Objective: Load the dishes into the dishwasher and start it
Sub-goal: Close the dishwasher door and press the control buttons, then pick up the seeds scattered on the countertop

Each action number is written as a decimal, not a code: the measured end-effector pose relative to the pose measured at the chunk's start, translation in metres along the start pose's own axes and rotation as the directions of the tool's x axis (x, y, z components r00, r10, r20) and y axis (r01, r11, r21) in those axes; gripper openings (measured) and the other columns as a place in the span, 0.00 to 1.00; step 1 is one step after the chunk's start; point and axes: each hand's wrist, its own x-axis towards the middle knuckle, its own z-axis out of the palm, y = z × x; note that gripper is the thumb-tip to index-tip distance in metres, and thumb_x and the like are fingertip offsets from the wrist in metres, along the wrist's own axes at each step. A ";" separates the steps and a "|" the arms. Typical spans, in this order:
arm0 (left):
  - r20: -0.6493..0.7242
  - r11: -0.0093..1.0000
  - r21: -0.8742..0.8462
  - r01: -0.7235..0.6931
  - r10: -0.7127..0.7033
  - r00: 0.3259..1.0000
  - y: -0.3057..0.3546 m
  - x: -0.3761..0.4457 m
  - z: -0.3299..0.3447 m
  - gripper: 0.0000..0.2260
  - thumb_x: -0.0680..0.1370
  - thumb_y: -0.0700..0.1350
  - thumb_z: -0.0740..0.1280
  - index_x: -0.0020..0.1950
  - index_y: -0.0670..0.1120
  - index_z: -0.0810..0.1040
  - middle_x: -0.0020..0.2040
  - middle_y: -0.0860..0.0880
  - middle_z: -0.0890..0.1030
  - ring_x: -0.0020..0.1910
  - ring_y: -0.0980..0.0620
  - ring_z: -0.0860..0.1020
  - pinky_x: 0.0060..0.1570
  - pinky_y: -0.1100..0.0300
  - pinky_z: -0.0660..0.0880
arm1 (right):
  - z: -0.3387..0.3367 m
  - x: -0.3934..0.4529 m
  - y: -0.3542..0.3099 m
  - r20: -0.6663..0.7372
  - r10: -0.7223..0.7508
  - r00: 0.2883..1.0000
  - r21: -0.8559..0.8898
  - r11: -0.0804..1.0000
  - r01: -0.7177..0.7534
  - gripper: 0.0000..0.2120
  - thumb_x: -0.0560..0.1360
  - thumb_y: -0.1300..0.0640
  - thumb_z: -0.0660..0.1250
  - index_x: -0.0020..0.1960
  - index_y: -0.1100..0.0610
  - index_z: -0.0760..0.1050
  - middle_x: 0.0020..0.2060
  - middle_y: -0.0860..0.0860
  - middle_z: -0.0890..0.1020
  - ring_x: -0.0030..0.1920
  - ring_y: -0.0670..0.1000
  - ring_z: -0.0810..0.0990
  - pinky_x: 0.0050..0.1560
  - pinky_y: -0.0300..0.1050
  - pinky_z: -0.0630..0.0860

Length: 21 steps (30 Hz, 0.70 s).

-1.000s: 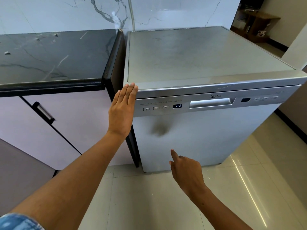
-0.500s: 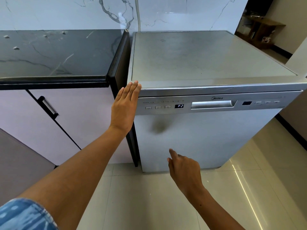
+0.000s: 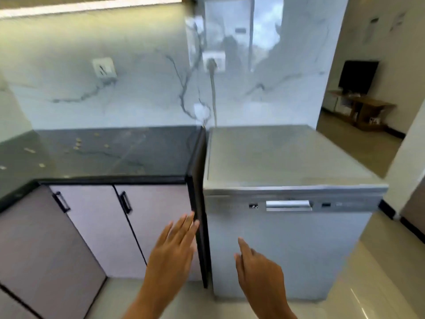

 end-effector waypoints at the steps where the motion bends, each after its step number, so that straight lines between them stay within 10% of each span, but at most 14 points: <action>1: -0.016 0.999 0.004 0.038 -0.038 0.999 0.000 -0.013 -0.031 0.19 0.82 0.49 0.50 0.69 0.44 0.68 0.72 0.46 0.69 0.74 0.54 0.60 0.68 0.56 0.57 | -0.024 0.005 -0.015 -0.012 -0.004 1.000 0.048 0.999 0.005 0.21 0.79 0.49 0.53 0.49 0.56 0.83 0.21 0.48 0.75 0.16 0.44 0.68 0.13 0.35 0.64; 11: -0.017 0.856 0.065 0.513 -0.513 0.858 -0.004 -0.076 -0.261 0.21 0.78 0.52 0.55 0.66 0.44 0.75 0.70 0.45 0.71 0.70 0.48 0.67 0.72 0.58 0.51 | -0.186 0.038 -0.187 -0.104 -0.116 0.988 0.400 0.904 0.149 0.17 0.74 0.55 0.63 0.60 0.60 0.76 0.45 0.55 0.83 0.38 0.54 0.83 0.31 0.48 0.81; 21: -0.202 0.726 0.160 0.669 -0.639 0.742 -0.167 -0.083 -0.284 0.20 0.77 0.49 0.59 0.65 0.41 0.76 0.69 0.42 0.71 0.70 0.45 0.67 0.72 0.51 0.59 | -0.103 0.130 -0.353 -0.187 -0.292 0.938 0.466 0.814 0.346 0.16 0.74 0.59 0.69 0.60 0.61 0.76 0.53 0.55 0.81 0.48 0.55 0.82 0.39 0.45 0.80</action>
